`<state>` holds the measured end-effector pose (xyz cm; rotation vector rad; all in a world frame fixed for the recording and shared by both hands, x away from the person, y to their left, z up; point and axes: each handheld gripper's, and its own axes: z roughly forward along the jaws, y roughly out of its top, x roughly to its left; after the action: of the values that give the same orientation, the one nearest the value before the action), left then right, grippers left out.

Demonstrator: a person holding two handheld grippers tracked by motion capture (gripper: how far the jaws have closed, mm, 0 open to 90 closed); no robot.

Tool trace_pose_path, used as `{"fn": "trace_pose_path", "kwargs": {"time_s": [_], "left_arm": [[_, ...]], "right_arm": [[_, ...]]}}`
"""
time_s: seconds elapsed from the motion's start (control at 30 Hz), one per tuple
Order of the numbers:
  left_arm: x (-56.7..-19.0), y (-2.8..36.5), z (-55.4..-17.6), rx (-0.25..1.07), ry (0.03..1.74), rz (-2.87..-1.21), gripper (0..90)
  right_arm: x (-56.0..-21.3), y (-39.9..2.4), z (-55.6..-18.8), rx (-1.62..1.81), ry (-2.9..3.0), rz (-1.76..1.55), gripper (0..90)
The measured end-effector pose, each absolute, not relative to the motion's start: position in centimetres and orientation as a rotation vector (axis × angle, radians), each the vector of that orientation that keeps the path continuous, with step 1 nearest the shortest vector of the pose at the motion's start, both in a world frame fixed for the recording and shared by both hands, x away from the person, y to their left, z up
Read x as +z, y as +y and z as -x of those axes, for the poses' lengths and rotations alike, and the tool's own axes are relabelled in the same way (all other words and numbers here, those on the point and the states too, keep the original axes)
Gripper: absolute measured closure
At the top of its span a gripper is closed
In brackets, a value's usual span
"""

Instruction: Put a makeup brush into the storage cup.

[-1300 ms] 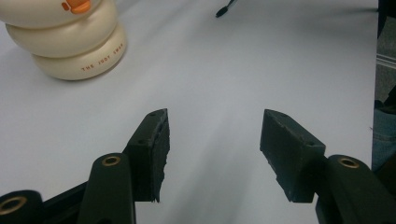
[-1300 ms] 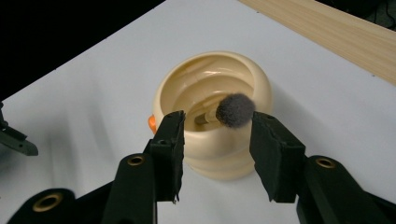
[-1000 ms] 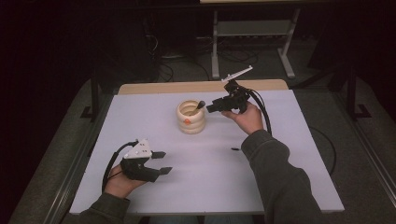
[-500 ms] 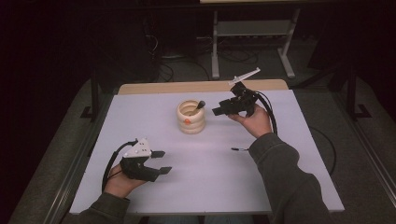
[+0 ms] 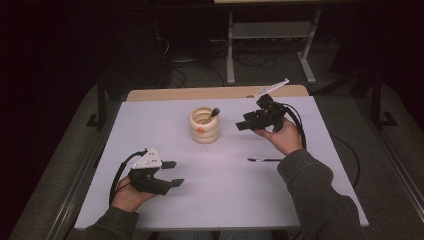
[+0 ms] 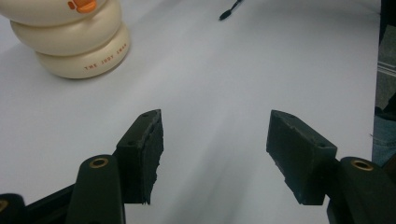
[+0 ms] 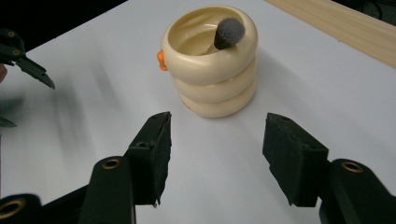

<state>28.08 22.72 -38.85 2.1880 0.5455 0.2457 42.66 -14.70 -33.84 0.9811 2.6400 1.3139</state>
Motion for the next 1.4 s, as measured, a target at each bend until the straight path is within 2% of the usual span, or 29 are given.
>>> {"fn": "trace_pose_path", "kwargs": {"time_s": [1.0,1.4], "left_arm": [[-38.7,22.8,-28.1,0.240,0.557,-2.188,34.3],[-38.7,22.9,-28.2,0.228,0.556,-2.184,33.8]], "right_arm": [[-35.2,-20.8,-39.2,1.145,2.660,-0.971,36.6],[-37.5,-21.6,-38.6,1.056,2.725,-0.927,41.9]]}}
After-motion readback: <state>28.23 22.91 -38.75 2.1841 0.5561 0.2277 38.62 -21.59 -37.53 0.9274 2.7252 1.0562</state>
